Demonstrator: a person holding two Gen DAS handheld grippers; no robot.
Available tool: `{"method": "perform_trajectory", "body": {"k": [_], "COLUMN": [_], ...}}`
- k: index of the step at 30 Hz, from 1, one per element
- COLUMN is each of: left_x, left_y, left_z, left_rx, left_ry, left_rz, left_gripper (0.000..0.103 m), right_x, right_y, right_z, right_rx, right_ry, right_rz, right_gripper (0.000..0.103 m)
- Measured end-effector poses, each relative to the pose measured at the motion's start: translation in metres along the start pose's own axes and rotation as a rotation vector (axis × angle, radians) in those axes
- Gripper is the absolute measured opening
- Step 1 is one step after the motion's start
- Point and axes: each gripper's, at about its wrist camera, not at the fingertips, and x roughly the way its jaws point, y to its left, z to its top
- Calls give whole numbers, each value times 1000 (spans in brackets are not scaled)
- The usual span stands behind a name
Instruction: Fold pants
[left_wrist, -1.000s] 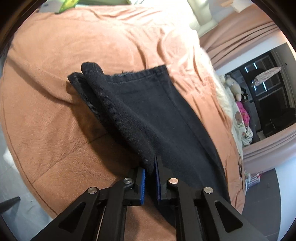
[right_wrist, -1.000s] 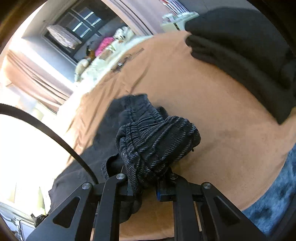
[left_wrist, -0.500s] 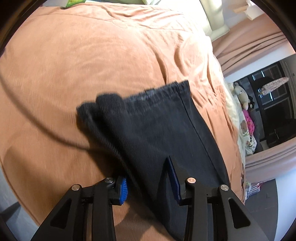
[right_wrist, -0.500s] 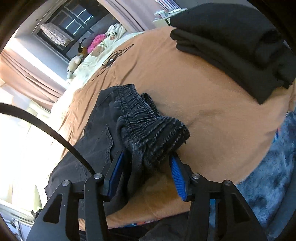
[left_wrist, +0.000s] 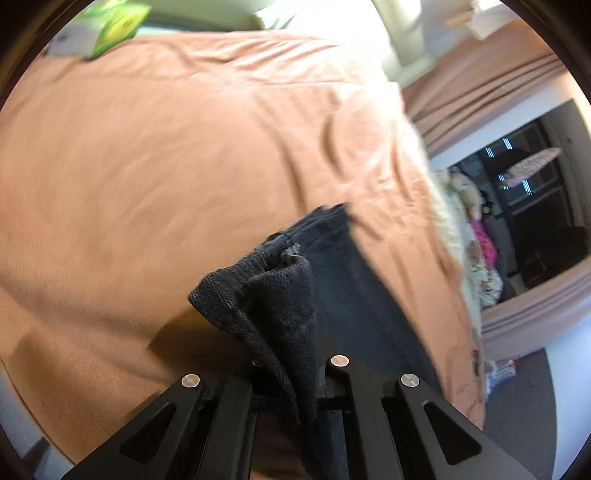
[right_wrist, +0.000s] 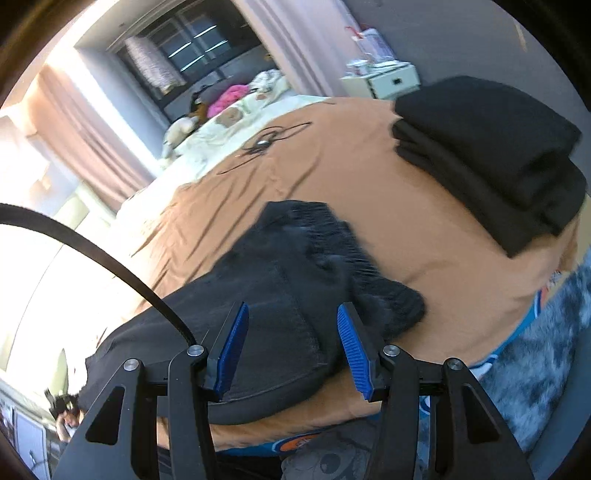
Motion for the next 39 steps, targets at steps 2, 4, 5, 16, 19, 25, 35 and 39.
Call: {"method": "perform_trajectory", "body": {"k": [2, 4, 5, 16, 19, 25, 35, 39], "left_x": [-11, -21, -23, -68, -82, -108, -111, -100], "left_y": [-19, -40, -47, -126, -142, -161, -165, -162], "left_z": [7, 15, 17, 52, 60, 59, 61, 59], "left_rx": [38, 75, 82, 166, 175, 216, 224, 245], "left_ry": [-14, -23, -25, -59, -76, -98, -101, -88], "left_rz": [-27, -51, -64, -198, -227, -254, -247, -200], "left_gripper": [4, 4, 4, 4, 4, 4, 4, 4], "right_x": [6, 17, 20, 91, 111, 148, 210, 221], "right_y": [11, 28, 35, 140, 171, 226, 281, 287], "right_z": [-1, -2, -4, -41, -55, -76, -118, -134], "right_rx": [-24, -57, -73, -242, -285, -367, -456, -504], "right_ry": [10, 24, 32, 189, 242, 336, 499, 556], "right_rz": [21, 51, 61, 208, 245, 301, 333, 321], "right_gripper": [49, 49, 49, 49, 49, 49, 35, 34]}}
